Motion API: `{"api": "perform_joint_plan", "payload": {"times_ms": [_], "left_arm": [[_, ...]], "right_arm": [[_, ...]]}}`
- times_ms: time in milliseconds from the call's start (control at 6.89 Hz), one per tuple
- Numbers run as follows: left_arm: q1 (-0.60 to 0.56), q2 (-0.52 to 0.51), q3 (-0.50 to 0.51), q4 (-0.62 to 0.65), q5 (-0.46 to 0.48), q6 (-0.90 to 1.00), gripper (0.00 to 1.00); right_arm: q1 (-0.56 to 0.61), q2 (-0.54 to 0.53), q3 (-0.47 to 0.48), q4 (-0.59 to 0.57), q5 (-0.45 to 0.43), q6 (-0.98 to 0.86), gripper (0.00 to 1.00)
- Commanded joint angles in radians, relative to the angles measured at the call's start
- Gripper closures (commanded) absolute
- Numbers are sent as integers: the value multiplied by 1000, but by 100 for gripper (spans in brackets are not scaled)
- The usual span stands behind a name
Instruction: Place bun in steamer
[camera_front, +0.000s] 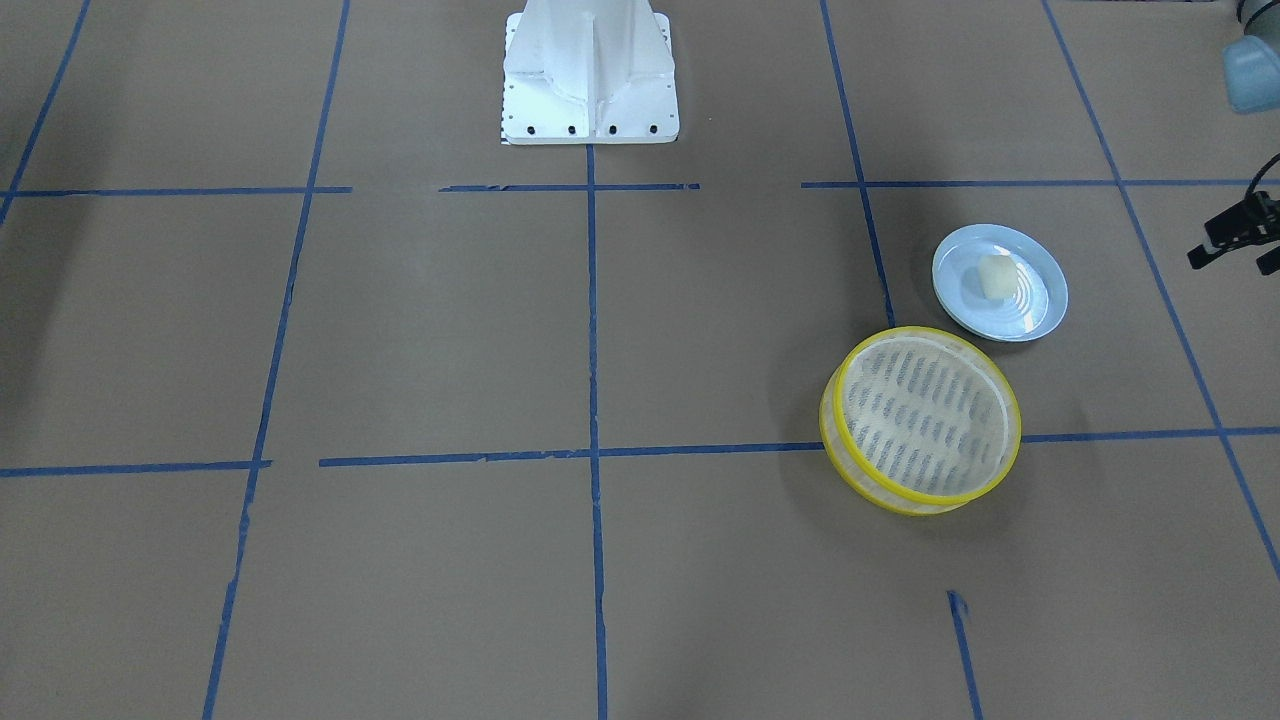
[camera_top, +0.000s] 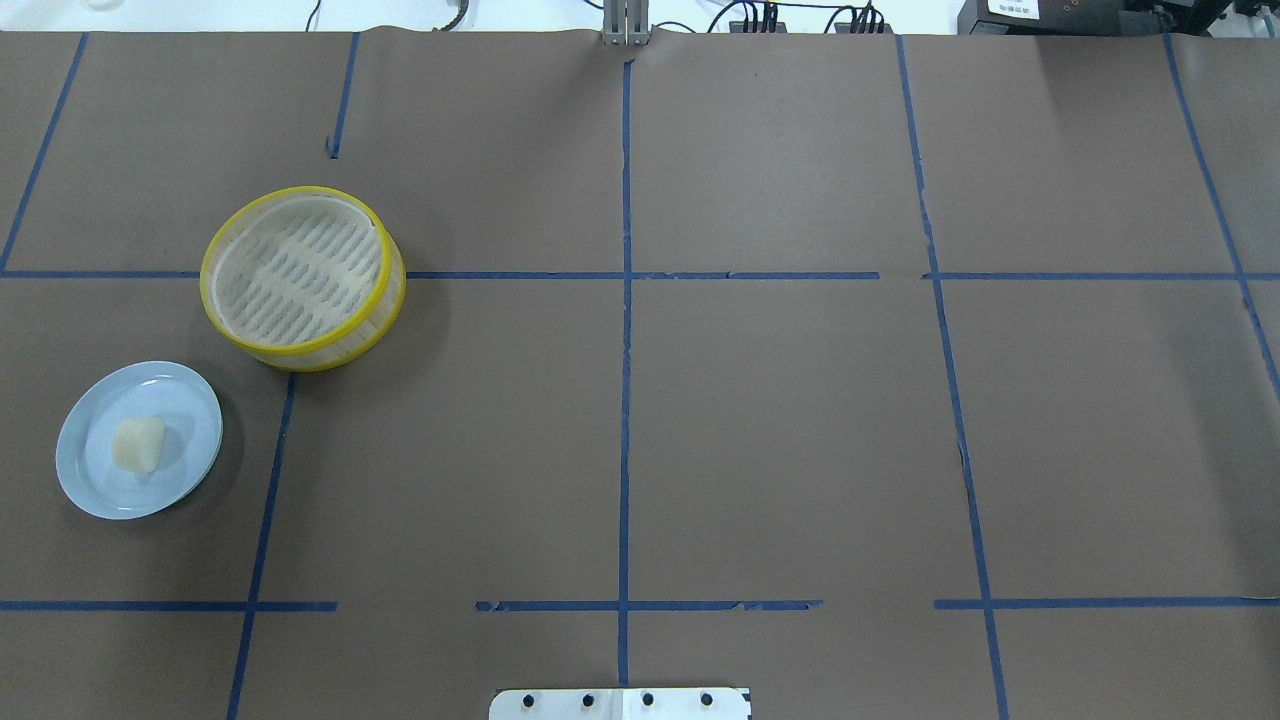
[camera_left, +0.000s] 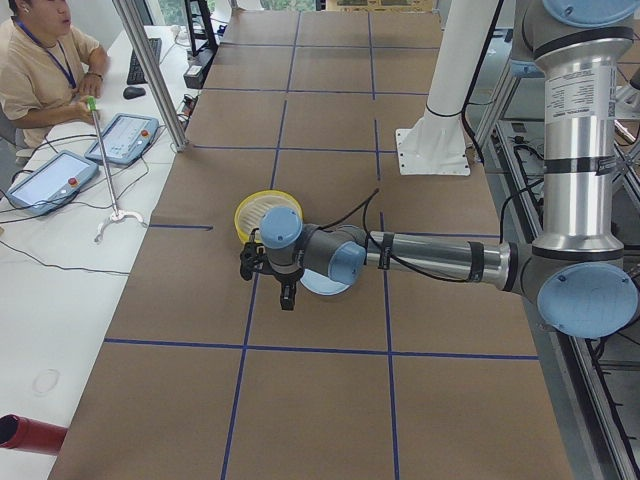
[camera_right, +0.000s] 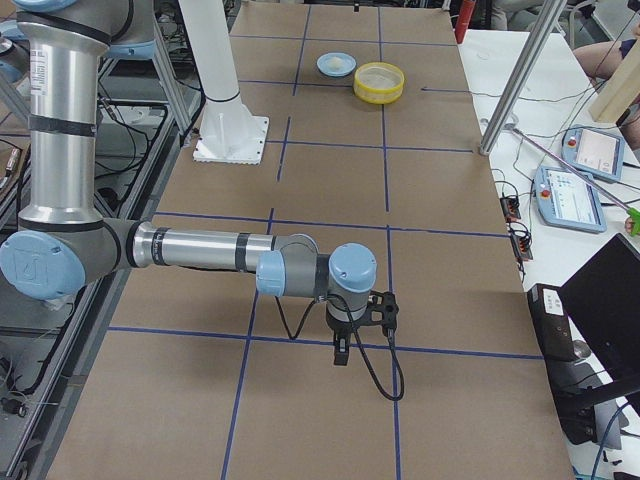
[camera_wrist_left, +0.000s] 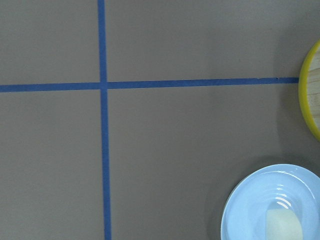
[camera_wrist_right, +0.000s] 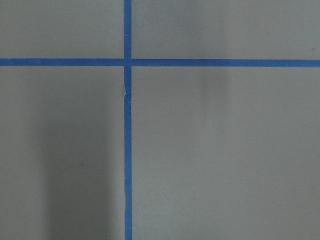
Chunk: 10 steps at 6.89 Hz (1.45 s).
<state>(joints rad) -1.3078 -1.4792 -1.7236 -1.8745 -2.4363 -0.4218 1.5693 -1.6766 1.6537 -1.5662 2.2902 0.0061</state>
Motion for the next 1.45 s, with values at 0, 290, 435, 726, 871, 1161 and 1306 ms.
{"api": "perform_joint_plan", "payload": {"times_ms": [0,290,435,726,871,1161,1306], "left_arm": [[169,39,2,-197,80,-254,1],[295,43,12,-264,86,-436,1],[361,37,0,-264,159,-513,1],[456,36,-23,-256,245,-569,1],[461,37,-25,-256,264,-571,1],[504,37,-27,-253,322,-580,1],[515,36,-28,-236,333,-580,1]], "right_arm": [[0,0,0,0,0,0,0],[0,0,0,0,0,0,0],[0,0,0,0,0,0,0],[0,0,0,0,0,0,0],[0,0,0,0,0,0,0],[0,0,0,0,0,0,0],[0,0,0,0,0,0,0]]}}
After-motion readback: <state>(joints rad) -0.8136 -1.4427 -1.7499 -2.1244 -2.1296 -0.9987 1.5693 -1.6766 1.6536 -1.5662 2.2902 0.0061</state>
